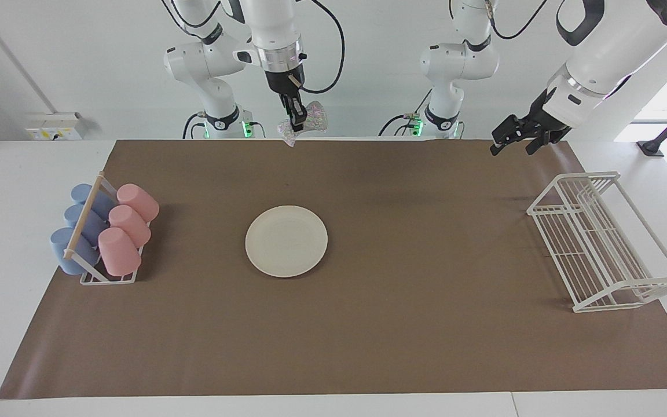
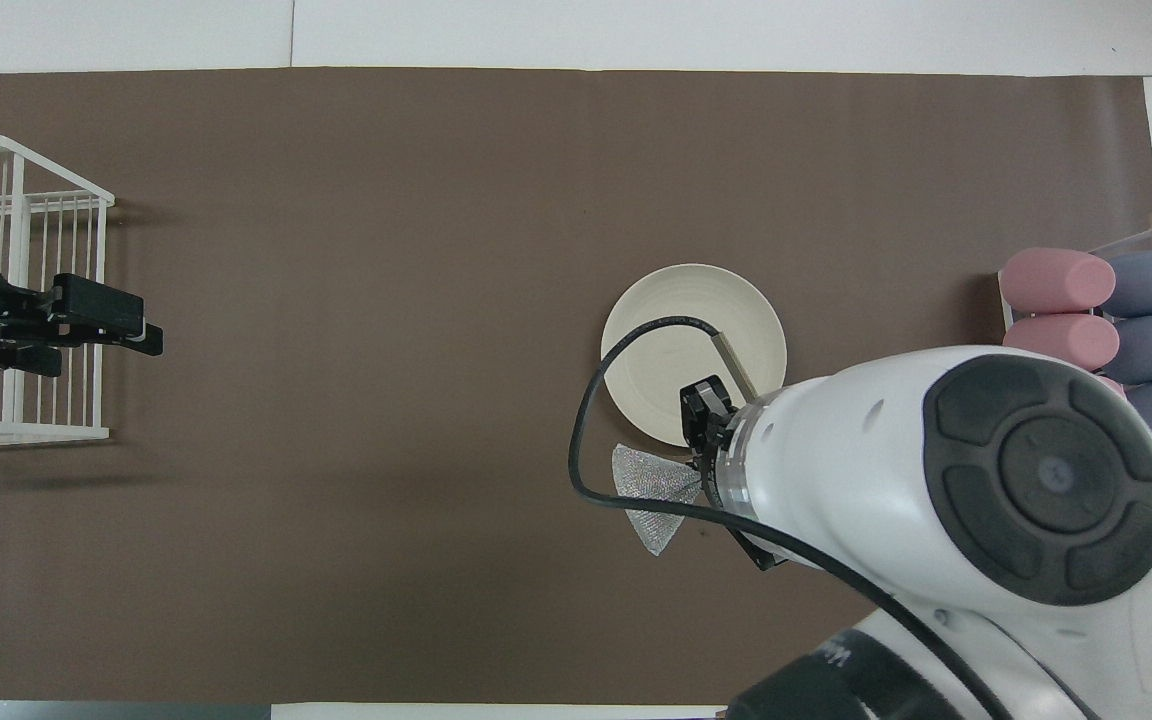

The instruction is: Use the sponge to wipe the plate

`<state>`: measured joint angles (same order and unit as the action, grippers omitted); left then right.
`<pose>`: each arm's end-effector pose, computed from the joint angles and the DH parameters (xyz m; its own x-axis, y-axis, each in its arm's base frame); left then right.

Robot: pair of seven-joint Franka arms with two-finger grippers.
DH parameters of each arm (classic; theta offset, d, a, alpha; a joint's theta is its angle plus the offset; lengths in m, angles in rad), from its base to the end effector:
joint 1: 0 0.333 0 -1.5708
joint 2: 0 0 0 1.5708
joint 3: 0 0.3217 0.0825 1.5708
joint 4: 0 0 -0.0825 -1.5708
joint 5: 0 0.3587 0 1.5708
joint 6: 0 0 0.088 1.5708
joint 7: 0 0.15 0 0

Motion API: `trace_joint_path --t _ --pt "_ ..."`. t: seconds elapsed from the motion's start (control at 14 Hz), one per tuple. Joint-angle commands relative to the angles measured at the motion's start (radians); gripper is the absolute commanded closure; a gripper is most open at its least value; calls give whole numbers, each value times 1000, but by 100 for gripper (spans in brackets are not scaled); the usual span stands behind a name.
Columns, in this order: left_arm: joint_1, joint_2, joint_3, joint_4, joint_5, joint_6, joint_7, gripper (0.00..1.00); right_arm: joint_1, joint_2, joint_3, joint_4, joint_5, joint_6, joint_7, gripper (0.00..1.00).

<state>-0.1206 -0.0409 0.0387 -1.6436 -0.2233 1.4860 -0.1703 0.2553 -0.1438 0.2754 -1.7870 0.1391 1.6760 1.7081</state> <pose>0.4960 -0.0752 0.5735 0.9864 0.0660 -0.1505 0.0958 -0.9750 0.2003 0.4119 0.2734 0.5703 0.3682 -0.9241 -0.1023 -0.9294 -0.3689 -0.0131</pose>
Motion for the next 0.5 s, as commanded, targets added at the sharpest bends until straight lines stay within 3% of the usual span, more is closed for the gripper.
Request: trace_joint_path --t 0.0,0.43 --pt "6 -75 0 -131 -127 75 -78 0 -14 20 2 35 -4 -9 24 100" --pt "-19 -181 -14 -344 -456 250 -184 0 -7 20 5 35 -6 47 79 100"
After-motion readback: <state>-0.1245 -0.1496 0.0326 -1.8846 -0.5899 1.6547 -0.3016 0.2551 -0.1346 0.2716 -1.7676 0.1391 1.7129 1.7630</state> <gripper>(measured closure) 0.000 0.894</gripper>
